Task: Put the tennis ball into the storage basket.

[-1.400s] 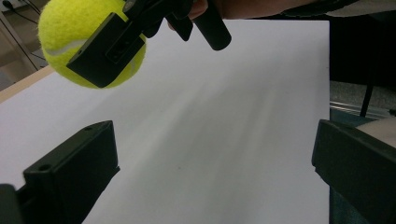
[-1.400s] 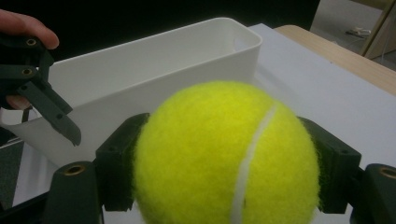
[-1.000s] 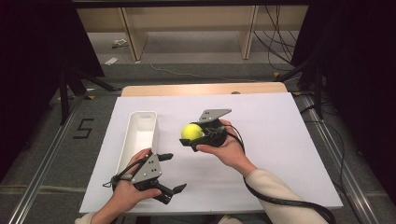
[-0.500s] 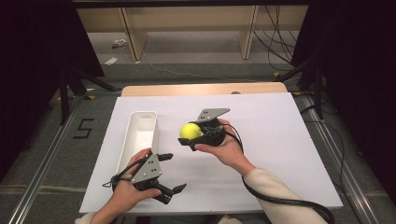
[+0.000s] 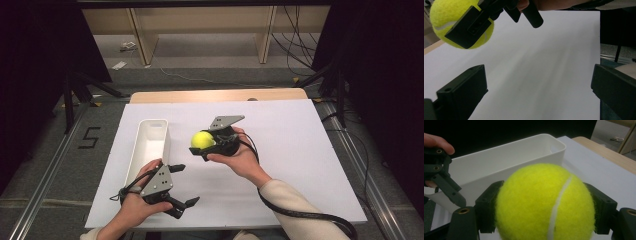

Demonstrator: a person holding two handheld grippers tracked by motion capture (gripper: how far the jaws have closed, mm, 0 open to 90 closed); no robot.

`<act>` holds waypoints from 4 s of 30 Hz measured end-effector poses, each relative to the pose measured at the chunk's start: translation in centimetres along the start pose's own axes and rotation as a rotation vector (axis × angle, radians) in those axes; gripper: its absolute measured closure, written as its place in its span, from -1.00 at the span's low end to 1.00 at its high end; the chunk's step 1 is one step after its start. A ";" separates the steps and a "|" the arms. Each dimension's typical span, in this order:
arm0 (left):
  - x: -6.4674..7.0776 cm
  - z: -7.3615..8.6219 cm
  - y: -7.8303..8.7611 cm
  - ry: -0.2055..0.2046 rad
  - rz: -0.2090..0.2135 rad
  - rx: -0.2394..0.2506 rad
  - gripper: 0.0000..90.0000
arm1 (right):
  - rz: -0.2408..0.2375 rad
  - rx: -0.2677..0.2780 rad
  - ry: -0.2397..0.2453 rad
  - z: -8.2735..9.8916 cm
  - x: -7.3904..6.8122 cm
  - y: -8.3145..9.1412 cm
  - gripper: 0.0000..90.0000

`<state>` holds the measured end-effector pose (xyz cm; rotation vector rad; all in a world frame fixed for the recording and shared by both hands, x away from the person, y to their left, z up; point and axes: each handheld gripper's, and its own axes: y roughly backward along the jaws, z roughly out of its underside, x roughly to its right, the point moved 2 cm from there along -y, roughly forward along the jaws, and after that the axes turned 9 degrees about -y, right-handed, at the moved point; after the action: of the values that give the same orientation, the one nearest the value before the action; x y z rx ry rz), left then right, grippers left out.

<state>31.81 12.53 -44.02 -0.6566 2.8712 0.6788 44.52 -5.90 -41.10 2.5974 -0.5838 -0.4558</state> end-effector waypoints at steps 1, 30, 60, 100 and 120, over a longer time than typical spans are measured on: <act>0.0 0.0 0.0 0.000 0.000 0.000 -1.00 | -0.001 0.000 0.000 0.0 0.0 0.0 -0.41; 0.0 0.0 0.0 -0.002 0.000 0.001 -1.00 | -0.014 0.009 0.007 -0.7 -0.5 -0.6 -0.41; 0.0 0.0 0.0 -0.004 0.002 0.001 -1.00 | -0.022 0.018 0.021 -1.2 -0.8 -1.2 -0.41; 0.0 0.0 0.1 -0.005 0.003 0.003 -1.00 | -0.036 0.018 0.026 -1.9 -1.4 -2.4 -0.41; 0.0 0.0 0.1 -0.006 0.002 0.002 -1.00 | -0.041 0.024 0.024 -2.6 -1.4 -2.5 -0.41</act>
<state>31.71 12.62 -43.97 -0.6504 2.8673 0.6768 45.16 -2.31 -39.84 2.6380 -0.5319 -0.4324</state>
